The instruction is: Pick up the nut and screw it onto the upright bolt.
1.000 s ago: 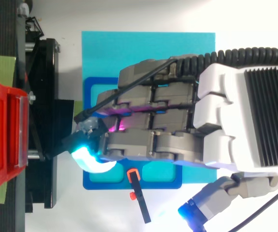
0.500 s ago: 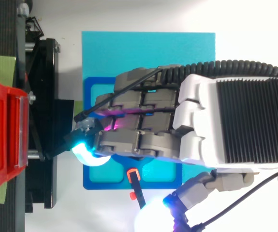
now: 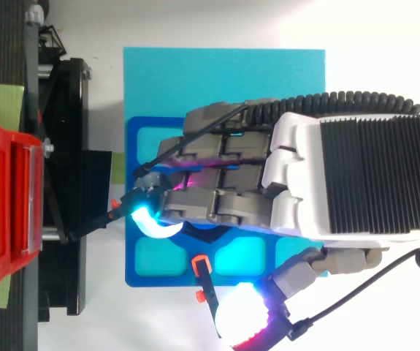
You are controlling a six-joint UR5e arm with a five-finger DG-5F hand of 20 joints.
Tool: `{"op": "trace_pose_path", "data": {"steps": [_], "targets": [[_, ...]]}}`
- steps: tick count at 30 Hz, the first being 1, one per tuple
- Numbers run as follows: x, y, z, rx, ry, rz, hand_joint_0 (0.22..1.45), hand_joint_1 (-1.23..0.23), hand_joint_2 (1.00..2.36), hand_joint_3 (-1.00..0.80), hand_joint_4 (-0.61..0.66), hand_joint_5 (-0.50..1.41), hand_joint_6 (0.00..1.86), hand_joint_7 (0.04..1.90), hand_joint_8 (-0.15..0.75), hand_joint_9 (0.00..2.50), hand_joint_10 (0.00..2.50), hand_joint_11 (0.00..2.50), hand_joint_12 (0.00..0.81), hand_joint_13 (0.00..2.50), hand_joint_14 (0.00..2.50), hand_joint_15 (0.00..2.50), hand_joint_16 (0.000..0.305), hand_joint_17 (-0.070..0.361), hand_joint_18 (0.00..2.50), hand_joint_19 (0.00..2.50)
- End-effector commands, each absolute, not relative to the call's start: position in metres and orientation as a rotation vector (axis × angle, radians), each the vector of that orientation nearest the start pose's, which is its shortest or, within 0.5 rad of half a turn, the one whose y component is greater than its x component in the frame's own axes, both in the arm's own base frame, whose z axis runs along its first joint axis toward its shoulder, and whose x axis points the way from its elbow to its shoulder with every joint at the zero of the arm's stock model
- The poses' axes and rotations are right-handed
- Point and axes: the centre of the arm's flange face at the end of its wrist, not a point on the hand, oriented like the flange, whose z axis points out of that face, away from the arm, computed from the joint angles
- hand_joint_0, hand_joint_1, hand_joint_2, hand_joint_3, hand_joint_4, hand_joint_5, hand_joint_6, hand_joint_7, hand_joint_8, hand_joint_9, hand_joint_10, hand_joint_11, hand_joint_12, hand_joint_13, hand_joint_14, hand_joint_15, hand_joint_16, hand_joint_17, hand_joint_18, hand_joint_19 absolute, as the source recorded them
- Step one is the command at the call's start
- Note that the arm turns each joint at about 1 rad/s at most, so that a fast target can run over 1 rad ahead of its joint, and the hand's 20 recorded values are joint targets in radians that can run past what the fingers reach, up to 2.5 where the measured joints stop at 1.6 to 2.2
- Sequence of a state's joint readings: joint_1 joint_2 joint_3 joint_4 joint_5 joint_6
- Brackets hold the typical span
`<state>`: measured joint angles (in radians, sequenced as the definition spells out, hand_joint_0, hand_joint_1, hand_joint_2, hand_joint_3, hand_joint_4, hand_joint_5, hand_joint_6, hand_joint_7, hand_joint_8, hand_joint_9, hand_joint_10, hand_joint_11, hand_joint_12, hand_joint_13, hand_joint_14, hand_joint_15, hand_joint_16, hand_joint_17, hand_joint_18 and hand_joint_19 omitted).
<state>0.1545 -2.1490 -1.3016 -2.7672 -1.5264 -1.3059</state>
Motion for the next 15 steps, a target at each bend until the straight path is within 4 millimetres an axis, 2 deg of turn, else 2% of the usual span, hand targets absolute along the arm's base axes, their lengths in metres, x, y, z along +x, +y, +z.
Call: {"op": "trace_pose_path", "data": {"steps": [1, 10, 15], "targets": [[0.7238, -0.0287, 0.3056, 0.114, 1.515, 0.29, 0.45, -0.41, 1.0, -0.5, 0.17, -0.13, 0.5, 0.81, 0.281, 0.79, 0.0, 0.09, 0.386, 0.55, 0.0, 0.09, 0.047, 0.106, 0.35, 0.27], [0.7244, -0.0343, 0.2972, 0.162, 1.531, 0.321, 0.44, -0.41, 1.0, -0.5, 0.18, -0.13, 0.5, 0.82, 0.285, 0.79, 0.0, 0.1, 0.383, 0.53, 0.0, 0.08, 0.047, 0.105, 0.31, 0.24], [0.7263, -0.031, 0.2991, 0.156, 1.513, 0.322, 0.44, -0.41, 1.0, -0.5, 0.18, -0.13, 0.5, 0.82, 0.283, 0.8, 0.0, 0.1, 0.384, 0.53, 0.0, 0.08, 0.046, 0.104, 0.31, 0.24]]}}
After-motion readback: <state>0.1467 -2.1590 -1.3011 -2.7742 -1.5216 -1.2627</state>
